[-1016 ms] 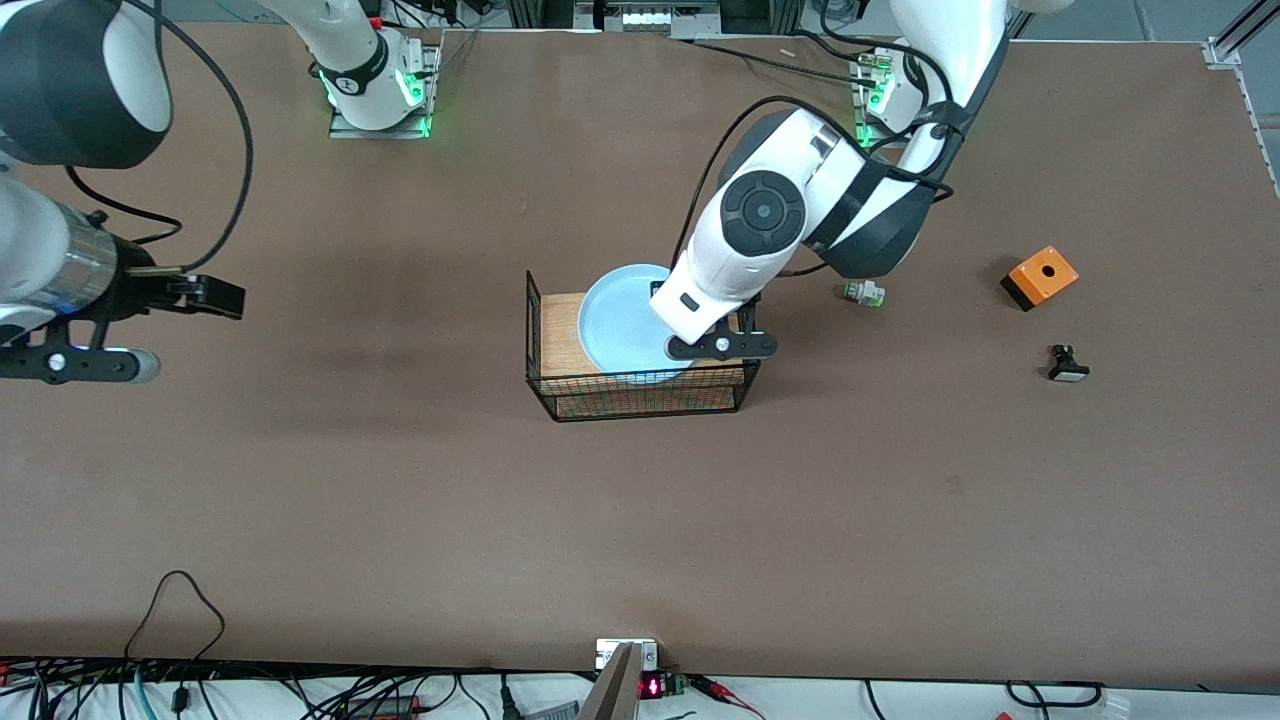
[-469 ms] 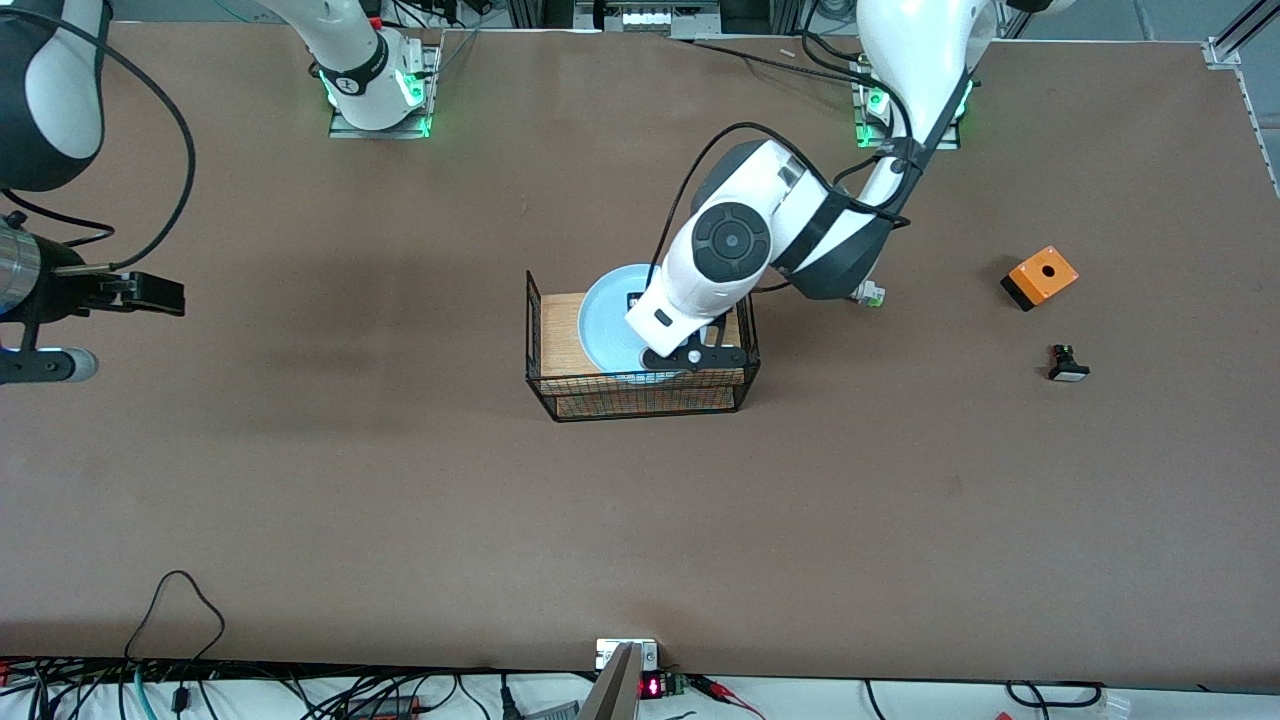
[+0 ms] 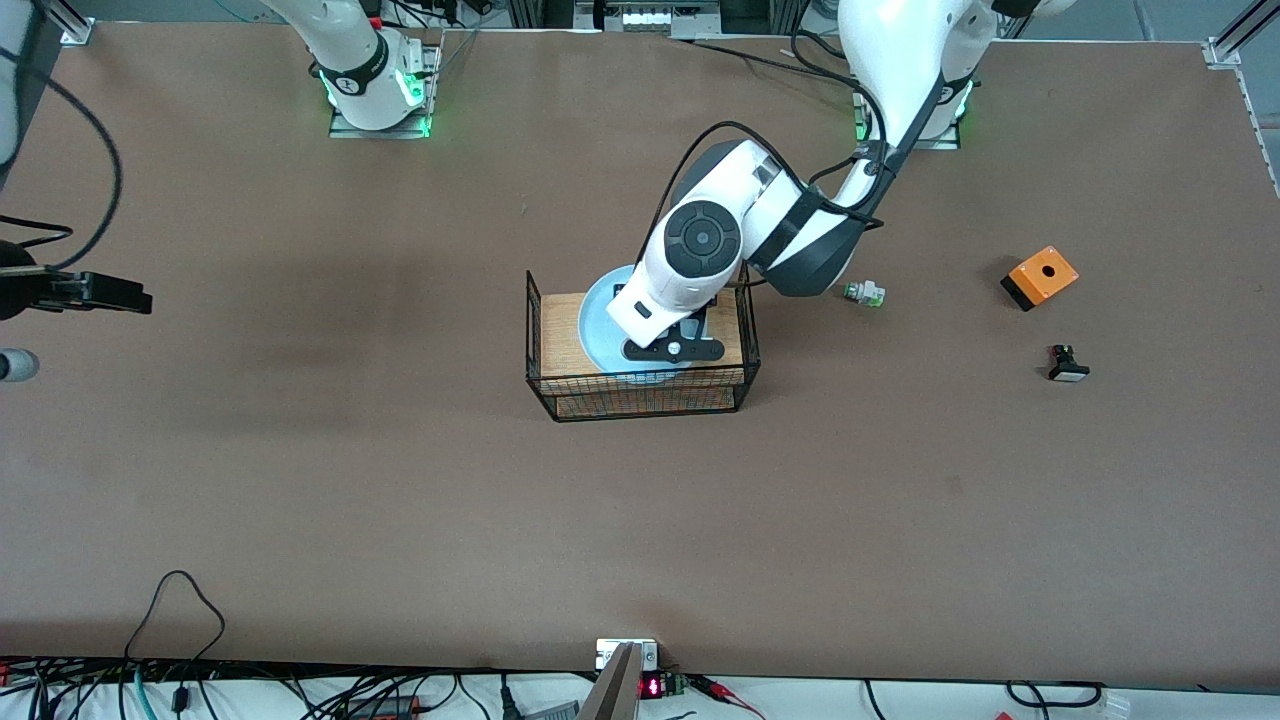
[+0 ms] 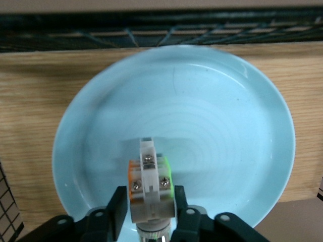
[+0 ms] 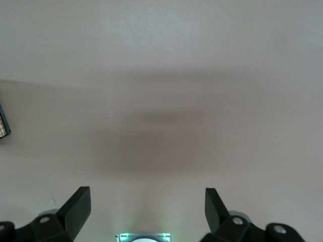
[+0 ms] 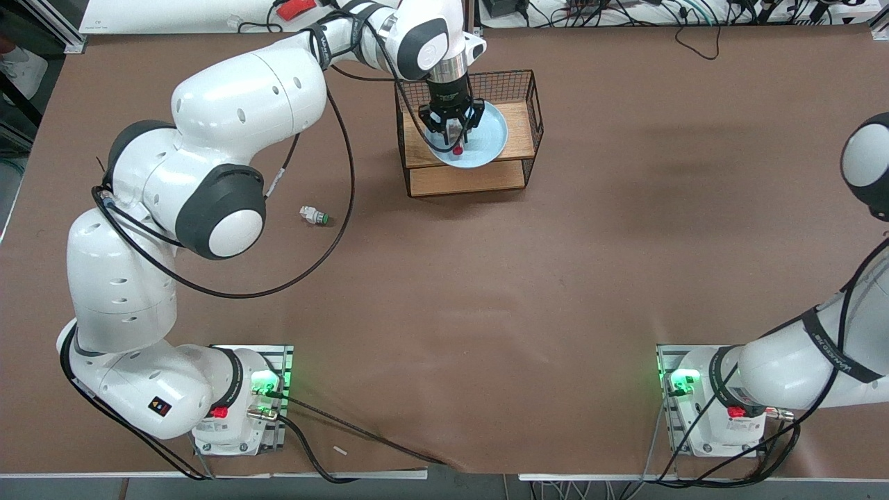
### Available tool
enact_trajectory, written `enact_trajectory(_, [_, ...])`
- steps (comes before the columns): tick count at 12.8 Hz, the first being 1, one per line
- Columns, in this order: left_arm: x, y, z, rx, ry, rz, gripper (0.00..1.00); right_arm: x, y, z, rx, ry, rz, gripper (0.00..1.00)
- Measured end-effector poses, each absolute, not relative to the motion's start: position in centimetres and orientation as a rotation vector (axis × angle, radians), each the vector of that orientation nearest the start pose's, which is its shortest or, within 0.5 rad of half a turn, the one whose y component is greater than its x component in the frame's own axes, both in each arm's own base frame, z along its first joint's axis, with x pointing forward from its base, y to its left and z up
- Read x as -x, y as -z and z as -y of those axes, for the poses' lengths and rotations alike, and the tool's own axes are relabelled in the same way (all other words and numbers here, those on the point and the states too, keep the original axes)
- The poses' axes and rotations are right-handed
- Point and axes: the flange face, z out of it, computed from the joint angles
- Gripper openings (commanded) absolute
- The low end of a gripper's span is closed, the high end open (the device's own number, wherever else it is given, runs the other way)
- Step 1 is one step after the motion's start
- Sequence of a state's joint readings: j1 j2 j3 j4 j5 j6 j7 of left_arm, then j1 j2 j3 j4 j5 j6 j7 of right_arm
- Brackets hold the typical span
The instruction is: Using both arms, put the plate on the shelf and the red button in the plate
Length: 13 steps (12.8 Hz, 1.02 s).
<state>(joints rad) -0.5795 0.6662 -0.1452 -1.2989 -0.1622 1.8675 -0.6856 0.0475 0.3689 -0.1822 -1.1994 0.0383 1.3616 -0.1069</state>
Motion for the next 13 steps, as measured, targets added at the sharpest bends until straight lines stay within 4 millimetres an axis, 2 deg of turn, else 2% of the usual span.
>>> enact_trajectory(1, [-55.2,-35.5,47.2,3.255,-0.356,0.07,1.0,-63.0,-56.0,6.7,3.116,-0.296,-0.034,1.0])
enact_trajectory(3, [-55.9,-37.3,47.3,3.285,-0.31,0.074,1.0,-61.4,-55.7,7.1,3.097,-0.256,-0.005,1.0])
enact_trajectory(5, [-56.8,-39.7,46.9,3.313,-0.251,0.089,1.0,-59.6,-55.5,6.8,3.107,-0.271,0.052,1.0])
enact_trajectory(6, [-57.3,-41.5,46.1,3.326,-0.216,0.105,1.0,-59.1,-55.6,6.3,3.11,-0.273,0.076,1.0])
enact_trajectory(7, [-58.0,-44.0,44.6,3.337,-0.183,0.134,1.0,-59.0,-55.7,5.8,3.111,-0.269,0.09,1.0])
enact_trajectory(8, [-58.9,-46.7,42.2,3.342,-0.155,0.18,1.0,-59.1,-55.8,5.6,3.111,-0.268,0.098,1.0])
enact_trajectory(10, [-60.7,-51.2,35.7,3.321,-0.136,0.3,1.0,-59.1,-55.7,5.6,3.117,-0.272,0.1,1.0])
enact_trajectory(12, [-61.9,-53.1,30.2,3.215,-0.085,0.358,1.0,-59.2,-55.4,6.4,3.131,-0.276,0.086,1.0])
enact_trajectory(13, [-62.1,-53.7,28.7,3.148,-0.036,0.353,1.0,-59.2,-55.3,6.9,3.137,-0.281,0.077,1.0])
